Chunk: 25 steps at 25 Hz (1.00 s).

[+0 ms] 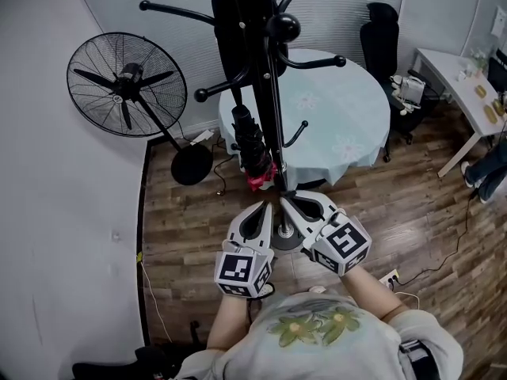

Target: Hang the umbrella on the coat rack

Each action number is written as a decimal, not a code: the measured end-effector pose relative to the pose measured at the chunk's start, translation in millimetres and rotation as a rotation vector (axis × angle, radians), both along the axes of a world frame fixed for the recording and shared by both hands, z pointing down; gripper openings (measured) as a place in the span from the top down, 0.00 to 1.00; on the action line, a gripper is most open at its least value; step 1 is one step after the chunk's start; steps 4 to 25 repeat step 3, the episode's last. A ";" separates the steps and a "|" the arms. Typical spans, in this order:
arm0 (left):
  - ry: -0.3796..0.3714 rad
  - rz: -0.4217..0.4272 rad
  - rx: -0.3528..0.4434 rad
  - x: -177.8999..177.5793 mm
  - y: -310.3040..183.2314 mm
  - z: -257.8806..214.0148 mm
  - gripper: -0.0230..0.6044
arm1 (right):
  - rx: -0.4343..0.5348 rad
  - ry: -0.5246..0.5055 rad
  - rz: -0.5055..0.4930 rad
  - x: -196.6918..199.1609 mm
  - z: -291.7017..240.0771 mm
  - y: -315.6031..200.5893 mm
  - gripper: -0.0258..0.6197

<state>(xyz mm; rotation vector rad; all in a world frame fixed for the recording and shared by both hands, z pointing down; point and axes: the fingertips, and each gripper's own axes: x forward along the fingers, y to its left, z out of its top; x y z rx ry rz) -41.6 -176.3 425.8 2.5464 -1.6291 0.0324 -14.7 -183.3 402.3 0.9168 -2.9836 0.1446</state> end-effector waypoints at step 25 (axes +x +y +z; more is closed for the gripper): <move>0.003 0.006 0.002 4.7 1.2 -0.8 0.96 | 0.000 -0.003 0.006 5.0 0.2 1.6 0.96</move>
